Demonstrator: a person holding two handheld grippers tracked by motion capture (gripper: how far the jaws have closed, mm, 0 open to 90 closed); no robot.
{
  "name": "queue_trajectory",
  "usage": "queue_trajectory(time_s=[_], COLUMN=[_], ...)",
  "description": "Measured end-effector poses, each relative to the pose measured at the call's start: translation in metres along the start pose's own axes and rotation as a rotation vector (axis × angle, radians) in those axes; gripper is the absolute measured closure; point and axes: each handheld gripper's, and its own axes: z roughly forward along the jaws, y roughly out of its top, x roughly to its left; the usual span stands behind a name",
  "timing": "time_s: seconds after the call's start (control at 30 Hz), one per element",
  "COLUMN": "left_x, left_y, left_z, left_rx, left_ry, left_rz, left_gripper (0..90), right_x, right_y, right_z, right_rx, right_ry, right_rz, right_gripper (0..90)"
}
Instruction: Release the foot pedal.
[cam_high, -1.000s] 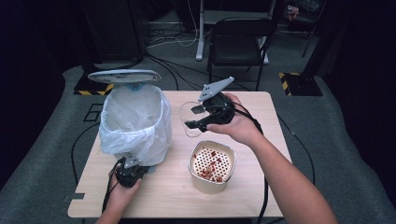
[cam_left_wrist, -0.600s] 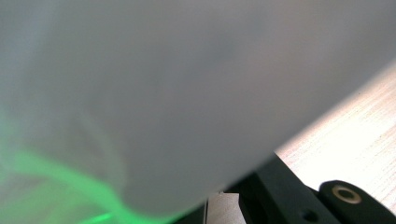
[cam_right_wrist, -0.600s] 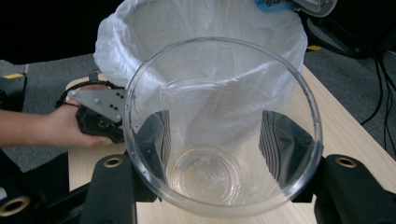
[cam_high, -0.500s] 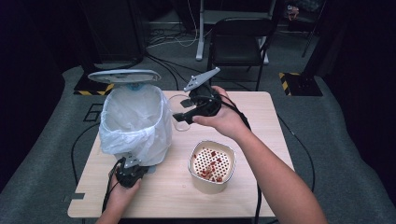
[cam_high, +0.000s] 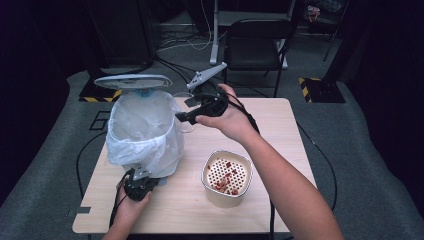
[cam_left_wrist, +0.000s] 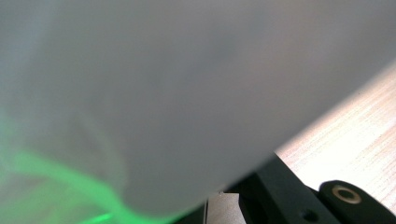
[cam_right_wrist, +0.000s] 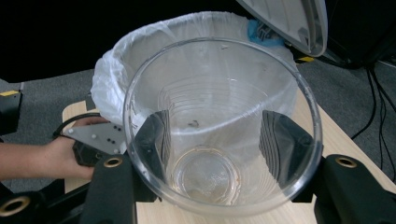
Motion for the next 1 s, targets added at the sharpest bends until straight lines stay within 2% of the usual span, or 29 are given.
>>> queue_trajectory(time_s=[0.07, 0.1, 0.13, 0.27, 0.3, 0.4, 0.5, 0.53, 0.87, 0.9, 0.93, 0.97, 1.0], left_x=[0.003, 0.003, 0.0, 0.0, -0.001, 0.001, 0.001, -0.001, -0.001, 0.001, 0.001, -0.001, -0.001], left_y=[0.0, 0.0, 0.0, 0.0, 0.0, 0.0, 0.0, 0.0, 0.0, 0.0, 0.0, 0.0, 0.0], left_z=[-0.002, -0.003, -0.001, -0.001, 0.0, -0.002, -0.001, 0.0, 0.0, -0.001, -0.001, 0.0, 0.0], left_rx=[0.039, 0.051, 0.019, 0.02, 0.01, 0.027, 0.022, 0.01, 0.005, 0.022, 0.022, 0.006, 0.005], left_ry=[0.006, 0.013, 0.006, 0.007, 0.005, 0.006, 0.005, 0.005, 0.002, 0.005, 0.005, 0.005, 0.001], left_rz=[0.045, 0.046, 0.005, 0.004, -0.008, 0.013, 0.005, -0.013, -0.014, 0.007, 0.007, -0.017, -0.012], left_gripper=[90.0, 90.0, 90.0, 90.0, 90.0, 90.0, 90.0, 90.0, 90.0, 90.0, 90.0, 90.0, 90.0], right_x=[0.0, 0.001, 0.001, 0.002, 0.002, 0.002, 0.003, 0.004, 0.011, 0.012, 0.012, 0.012, 0.014], right_y=[0.001, 0.006, 0.008, 0.012, 0.013, 0.014, 0.016, 0.018, 0.023, 0.025, 0.025, 0.025, 0.027], right_z=[0.0, 0.002, 0.003, 0.005, 0.005, 0.006, 0.009, 0.011, 0.031, 0.036, 0.036, 0.037, 0.043], right_rx=[-0.002, -0.009, -0.009, -0.021, -0.027, -0.034, -0.047, -0.044, -0.044, -0.045, -0.045, -0.045, -0.045], right_ry=[0.002, 0.001, 0.003, 0.005, 0.002, 0.005, 0.008, 0.017, 0.023, 0.028, 0.028, 0.029, 0.029], right_rz=[-0.005, -0.005, -0.009, -0.017, -0.017, -0.015, -0.006, -0.015, -0.024, -0.024, -0.024, -0.025, -0.031], right_gripper=[43.1, 43.1, 43.0, 42.9, 42.9, 42.9, 42.9, 42.8, 42.7, 42.7, 42.7, 42.6, 42.6])
